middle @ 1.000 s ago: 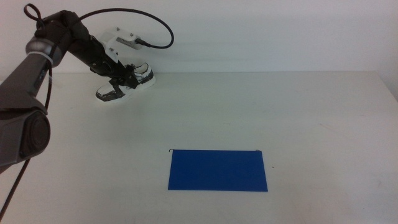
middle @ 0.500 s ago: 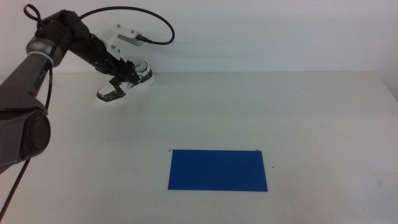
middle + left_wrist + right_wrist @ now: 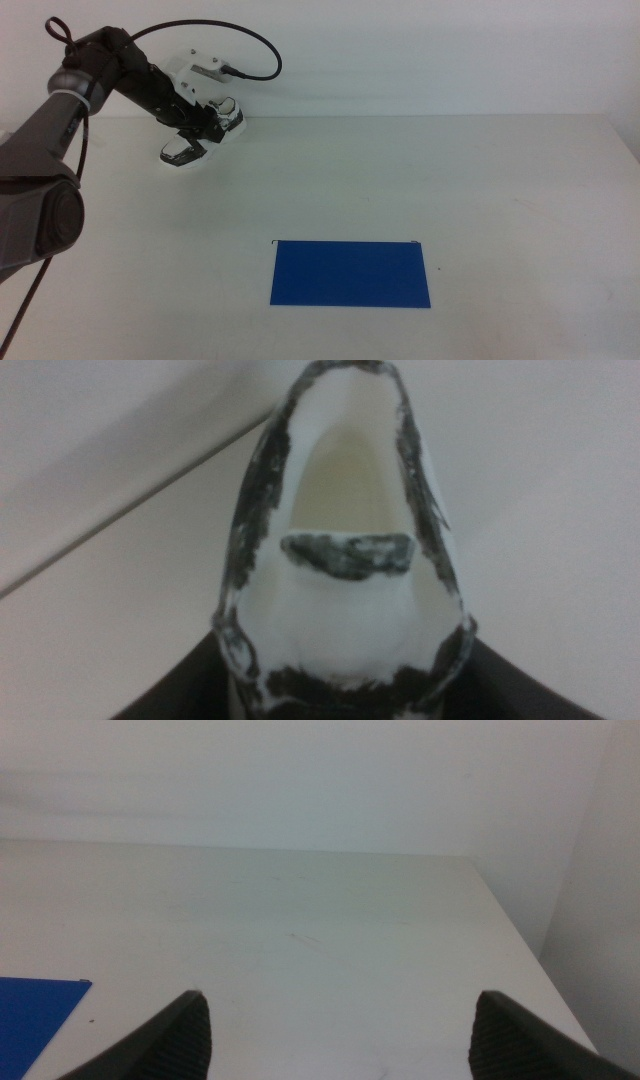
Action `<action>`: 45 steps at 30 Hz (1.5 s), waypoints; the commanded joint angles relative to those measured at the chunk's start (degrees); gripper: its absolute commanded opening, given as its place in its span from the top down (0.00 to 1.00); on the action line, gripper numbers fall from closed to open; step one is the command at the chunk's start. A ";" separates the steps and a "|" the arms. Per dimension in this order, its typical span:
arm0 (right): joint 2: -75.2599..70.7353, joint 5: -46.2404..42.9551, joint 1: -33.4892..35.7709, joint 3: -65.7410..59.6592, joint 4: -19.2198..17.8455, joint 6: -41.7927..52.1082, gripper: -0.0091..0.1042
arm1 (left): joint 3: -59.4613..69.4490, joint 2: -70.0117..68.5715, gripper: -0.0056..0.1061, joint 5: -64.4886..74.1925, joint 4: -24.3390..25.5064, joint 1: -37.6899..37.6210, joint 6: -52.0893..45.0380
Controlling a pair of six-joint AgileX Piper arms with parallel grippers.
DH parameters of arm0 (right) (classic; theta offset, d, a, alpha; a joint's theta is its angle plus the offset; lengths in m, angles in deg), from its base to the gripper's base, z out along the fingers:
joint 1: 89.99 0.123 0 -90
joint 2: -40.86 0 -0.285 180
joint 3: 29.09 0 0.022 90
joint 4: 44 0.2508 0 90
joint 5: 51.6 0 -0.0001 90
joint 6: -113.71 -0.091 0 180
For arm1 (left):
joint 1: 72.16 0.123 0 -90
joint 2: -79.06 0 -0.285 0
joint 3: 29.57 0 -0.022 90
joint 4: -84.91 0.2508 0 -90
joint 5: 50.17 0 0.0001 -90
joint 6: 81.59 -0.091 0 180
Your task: Use one arm to grab the shoe from the table and place it on the mat.
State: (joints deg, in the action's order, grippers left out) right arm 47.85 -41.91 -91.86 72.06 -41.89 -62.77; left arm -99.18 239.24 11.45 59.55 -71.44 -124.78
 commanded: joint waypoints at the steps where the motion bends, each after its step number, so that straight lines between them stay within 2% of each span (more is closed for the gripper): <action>1: -1.21 -4.55 0.18 0.54 -0.49 0.72 0.33 | -1.27 -4.50 0.46 -1.93 -2.44 -0.11 0.21; 3: -1.21 -4.55 0.18 0.54 -0.49 0.72 0.33 | -1.27 -4.50 0.55 -1.81 -2.60 -0.11 -0.06; 4: -1.21 -4.55 0.18 0.54 -0.49 0.72 0.33 | -1.27 -4.75 0.64 -1.07 -2.90 -0.11 -0.77; 7: -1.21 -4.55 0.18 0.54 -0.49 0.72 0.33 | -1.27 -5.70 0.73 1.84 -3.09 -0.05 -2.31; 15: -1.21 -4.55 0.18 0.54 -0.49 0.72 0.33 | -1.27 -10.20 0.66 8.72 -0.88 0.00 -1.82; 19: -1.21 -4.55 0.18 0.54 -0.49 0.72 0.33 | -1.19 -13.28 0.67 13.99 0.65 0.00 0.22; 24: -1.21 -4.55 0.18 0.54 -0.49 0.72 0.33 | 2.88 -19.04 0.67 13.99 1.34 -0.90 3.24; 29: -1.21 -4.55 0.18 0.54 -0.49 0.72 0.33 | 13.69 -28.60 0.67 13.82 4.30 -3.03 3.57; 45: -1.21 -4.55 0.18 0.54 -0.49 0.72 0.33 | 60.60 -61.44 0.67 -5.95 4.80 -13.36 5.93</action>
State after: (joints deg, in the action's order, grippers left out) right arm 47.85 -41.91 -91.86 72.06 -41.89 -62.77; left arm -40.16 182.66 9.68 65.92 -83.62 -120.50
